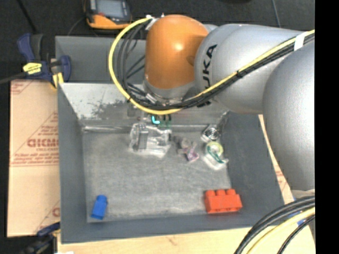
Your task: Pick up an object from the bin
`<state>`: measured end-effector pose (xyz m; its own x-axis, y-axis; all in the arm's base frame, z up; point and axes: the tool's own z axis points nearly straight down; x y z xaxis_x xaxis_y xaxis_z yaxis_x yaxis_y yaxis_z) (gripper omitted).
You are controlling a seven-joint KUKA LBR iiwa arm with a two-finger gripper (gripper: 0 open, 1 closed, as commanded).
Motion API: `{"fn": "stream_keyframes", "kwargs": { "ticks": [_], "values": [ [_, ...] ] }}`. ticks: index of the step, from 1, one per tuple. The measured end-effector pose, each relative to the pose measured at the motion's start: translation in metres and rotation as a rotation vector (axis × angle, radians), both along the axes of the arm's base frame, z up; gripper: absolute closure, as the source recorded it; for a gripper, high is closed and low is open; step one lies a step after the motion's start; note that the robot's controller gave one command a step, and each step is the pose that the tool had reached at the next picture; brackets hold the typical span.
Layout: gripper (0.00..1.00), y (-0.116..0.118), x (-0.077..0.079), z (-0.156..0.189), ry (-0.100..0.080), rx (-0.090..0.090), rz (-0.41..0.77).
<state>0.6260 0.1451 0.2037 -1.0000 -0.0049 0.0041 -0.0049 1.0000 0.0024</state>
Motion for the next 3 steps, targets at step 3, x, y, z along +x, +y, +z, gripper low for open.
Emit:
{"fn": "stream_keyframes", "kwargs": {
  "ticks": [3],
  "values": [
    [0.0,0.083,-0.135,-0.133,-0.009,-0.003,0.225]
  ]
}}
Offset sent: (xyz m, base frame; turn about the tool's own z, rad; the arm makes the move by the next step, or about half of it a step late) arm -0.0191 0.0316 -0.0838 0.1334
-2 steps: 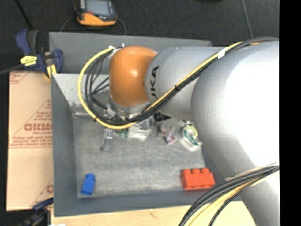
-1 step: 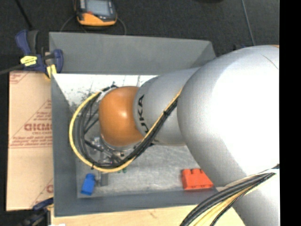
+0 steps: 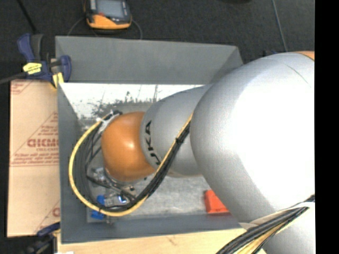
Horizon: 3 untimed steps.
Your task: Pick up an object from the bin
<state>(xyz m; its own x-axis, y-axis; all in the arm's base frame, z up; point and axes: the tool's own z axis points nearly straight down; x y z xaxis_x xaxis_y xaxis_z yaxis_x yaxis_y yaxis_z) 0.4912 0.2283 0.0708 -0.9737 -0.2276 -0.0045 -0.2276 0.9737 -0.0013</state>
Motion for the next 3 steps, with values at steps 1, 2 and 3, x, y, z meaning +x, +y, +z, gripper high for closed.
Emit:
{"fn": "stream_keyframes", "kwargs": {
  "ticks": [1,2,3],
  "values": [
    [1.0,0.001,-0.001,0.0,0.003,0.003,-0.004],
    [0.0,0.001,0.0,0.0,0.002,0.004,-0.005],
    [0.0,-0.003,-0.013,0.003,-0.014,0.007,-0.097]
  ]
}}
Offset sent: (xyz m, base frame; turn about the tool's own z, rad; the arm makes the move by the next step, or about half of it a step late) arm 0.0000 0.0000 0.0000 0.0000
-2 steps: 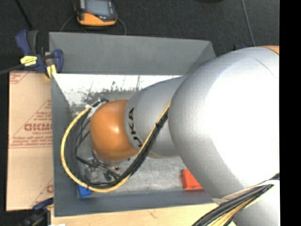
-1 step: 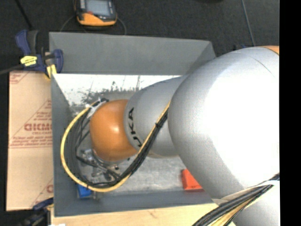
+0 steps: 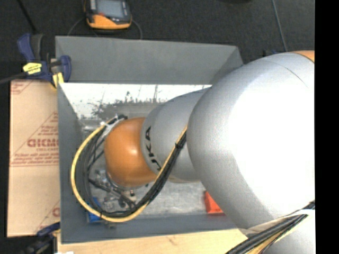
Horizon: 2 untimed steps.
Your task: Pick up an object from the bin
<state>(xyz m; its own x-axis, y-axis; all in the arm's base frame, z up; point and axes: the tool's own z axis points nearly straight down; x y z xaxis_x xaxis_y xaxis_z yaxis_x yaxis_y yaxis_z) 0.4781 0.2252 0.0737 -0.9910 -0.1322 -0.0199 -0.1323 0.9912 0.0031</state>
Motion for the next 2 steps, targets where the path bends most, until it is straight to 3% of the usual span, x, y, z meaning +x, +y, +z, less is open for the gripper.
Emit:
{"fn": "stream_keyframes", "kwargs": {
  "ticks": [1,2],
  "values": [
    [0.0,-0.012,0.001,0.013,0.016,-0.001,-0.135],
    [0.0,0.009,-0.002,-0.002,0.009,0.0,-0.186]
  ]
}}
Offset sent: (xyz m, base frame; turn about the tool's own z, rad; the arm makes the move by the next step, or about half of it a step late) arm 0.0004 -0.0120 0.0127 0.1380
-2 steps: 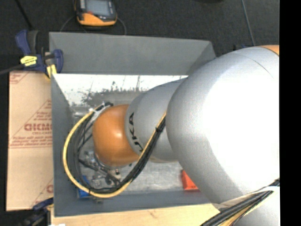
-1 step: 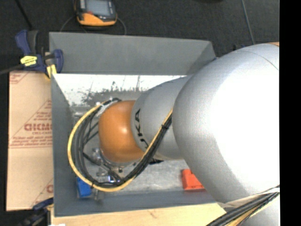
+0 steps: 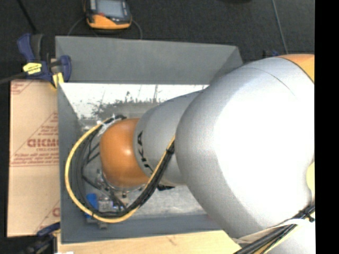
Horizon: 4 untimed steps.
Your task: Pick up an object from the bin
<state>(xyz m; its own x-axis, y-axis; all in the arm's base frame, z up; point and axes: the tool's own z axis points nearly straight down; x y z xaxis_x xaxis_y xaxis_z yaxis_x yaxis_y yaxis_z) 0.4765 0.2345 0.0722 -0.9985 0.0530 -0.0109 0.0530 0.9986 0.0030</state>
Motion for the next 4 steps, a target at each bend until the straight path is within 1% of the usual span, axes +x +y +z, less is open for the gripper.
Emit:
{"fn": "stream_keyframes", "kwargs": {
  "ticks": [1,2,3,4],
  "values": [
    [1.0,-0.001,-0.003,-0.002,0.01,-0.003,-0.004],
    [1.0,0.002,0.015,-0.001,0.006,-0.002,0.024],
    [1.0,0.002,0.039,0.054,0.003,0.002,0.044],
    [1.0,0.006,0.048,0.134,0.0,0.003,0.044]
  ]
}}
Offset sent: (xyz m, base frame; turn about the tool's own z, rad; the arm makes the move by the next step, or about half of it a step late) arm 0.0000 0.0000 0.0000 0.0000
